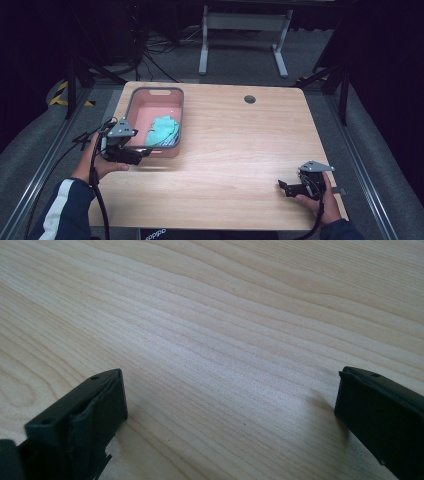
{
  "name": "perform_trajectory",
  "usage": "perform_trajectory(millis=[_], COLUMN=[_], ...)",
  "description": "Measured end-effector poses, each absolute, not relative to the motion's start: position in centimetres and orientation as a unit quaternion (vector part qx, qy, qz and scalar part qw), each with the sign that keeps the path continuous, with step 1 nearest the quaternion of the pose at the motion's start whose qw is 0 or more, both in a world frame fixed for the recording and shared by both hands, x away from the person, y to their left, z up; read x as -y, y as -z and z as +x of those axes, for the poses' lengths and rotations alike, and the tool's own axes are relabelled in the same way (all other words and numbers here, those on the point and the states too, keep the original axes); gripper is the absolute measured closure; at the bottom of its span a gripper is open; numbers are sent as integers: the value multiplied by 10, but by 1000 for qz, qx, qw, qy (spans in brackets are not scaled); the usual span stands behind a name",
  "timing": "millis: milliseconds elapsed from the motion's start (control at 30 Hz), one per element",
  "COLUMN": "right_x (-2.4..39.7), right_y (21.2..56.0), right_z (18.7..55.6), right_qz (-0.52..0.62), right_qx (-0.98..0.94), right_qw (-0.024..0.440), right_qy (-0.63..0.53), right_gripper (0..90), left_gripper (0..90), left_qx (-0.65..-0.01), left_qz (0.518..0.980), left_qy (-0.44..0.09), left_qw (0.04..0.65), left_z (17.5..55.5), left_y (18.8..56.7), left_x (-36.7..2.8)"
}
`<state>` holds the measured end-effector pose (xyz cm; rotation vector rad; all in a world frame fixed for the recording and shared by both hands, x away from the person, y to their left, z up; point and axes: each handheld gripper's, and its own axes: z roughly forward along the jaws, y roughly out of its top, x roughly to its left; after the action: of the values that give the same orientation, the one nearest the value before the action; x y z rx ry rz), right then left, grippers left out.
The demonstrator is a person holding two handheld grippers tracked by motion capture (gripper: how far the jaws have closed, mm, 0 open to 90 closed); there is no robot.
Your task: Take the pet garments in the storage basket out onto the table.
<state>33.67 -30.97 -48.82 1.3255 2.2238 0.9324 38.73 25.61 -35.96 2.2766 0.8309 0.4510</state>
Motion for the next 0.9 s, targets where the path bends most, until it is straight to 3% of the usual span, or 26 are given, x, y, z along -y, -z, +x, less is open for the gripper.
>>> perform_trajectory(millis=[900], right_x=[310], right_y=[488], right_z=[337], right_qz=[472], right_qx=[-793], right_qw=[194], right_qy=[-333], right_gripper=[5], left_gripper=[160], left_qx=[-376], left_qz=[885], left_qy=[-145], left_qw=[235], left_z=[492], left_y=[389], left_x=[-226])
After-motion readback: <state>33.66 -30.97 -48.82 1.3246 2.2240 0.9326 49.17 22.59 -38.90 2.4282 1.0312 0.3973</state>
